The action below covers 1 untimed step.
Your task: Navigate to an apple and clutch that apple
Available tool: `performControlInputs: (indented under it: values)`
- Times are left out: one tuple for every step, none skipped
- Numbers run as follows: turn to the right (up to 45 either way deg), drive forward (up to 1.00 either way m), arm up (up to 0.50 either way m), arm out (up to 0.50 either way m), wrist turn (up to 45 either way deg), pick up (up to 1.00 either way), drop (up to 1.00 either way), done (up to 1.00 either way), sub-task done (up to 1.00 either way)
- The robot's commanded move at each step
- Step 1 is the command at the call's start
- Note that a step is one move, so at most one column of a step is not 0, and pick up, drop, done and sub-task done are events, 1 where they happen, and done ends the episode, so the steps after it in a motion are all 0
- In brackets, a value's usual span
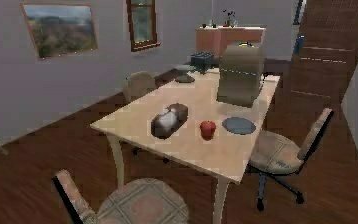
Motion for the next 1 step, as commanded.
performControlInputs:
  values:
    - [-45.0,0.0,0.0,0.0,0.0,0.0,0.0,0.0,0.0]
